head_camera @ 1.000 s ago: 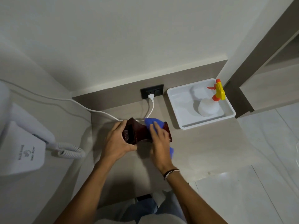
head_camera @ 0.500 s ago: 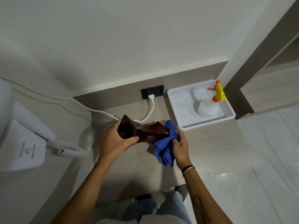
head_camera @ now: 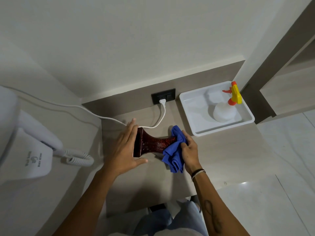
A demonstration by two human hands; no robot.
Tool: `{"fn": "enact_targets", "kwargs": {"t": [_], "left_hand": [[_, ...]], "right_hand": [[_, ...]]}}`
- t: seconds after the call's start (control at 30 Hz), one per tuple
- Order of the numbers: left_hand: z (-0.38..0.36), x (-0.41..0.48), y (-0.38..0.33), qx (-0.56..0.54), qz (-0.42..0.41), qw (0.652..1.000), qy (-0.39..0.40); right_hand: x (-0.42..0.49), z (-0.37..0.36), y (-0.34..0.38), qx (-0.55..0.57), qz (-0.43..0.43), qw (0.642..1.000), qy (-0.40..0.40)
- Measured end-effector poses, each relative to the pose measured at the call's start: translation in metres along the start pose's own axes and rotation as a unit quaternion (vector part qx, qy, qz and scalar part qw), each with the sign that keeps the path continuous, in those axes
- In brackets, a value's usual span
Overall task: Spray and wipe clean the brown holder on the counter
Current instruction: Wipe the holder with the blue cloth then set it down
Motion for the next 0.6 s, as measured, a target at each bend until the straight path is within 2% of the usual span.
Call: {"fn": "enact_targets", "kwargs": {"t": [0.13,0.2,0.3,0.37,0.43,0.5,0.6], "left_hand": [[-0.003,0.000,-0.006,-0.003,-0.011,0.999,-0.050],[-0.006,0.001,-0.008,0.024,-0.012,0.998,-0.052],[-0.008,0.002,-0.009,0.008,-0.006,0.999,-0.040],[-0.010,0.005,-0.010,-0.016,-0.005,1.000,-0.024],[-0.013,0.007,-0.011,-0.038,0.002,0.999,-0.006],[-0.012,0.008,-0.011,-0.048,0.002,0.999,-0.009],[-0.005,0.005,-0.008,-0.052,0.006,0.998,-0.037]], "right_hand": [[-0.014,-0.005,0.006,-0.097,0.077,0.992,-0.028],[-0.026,-0.010,0.011,-0.125,0.126,0.983,-0.036],[-0.051,-0.019,0.020,-0.173,0.213,0.961,-0.048],[-0.070,-0.036,0.028,-0.202,0.299,0.933,-0.003],[-0.089,-0.063,0.021,-0.265,0.359,0.890,0.090],[-0.090,-0.075,0.007,-0.335,0.359,0.859,0.146],[-0.056,-0.048,-0.003,-0.462,0.281,0.836,0.090]]}}
Point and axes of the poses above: each hand's wrist, its own x-axis towards the middle knuckle, its own z-axis out of the back of the hand, y = z × x, the point moved 5 cm from there along x, towards the middle knuckle, and after that the axes turned 2 degrees about -z, right-handed, at the moved point
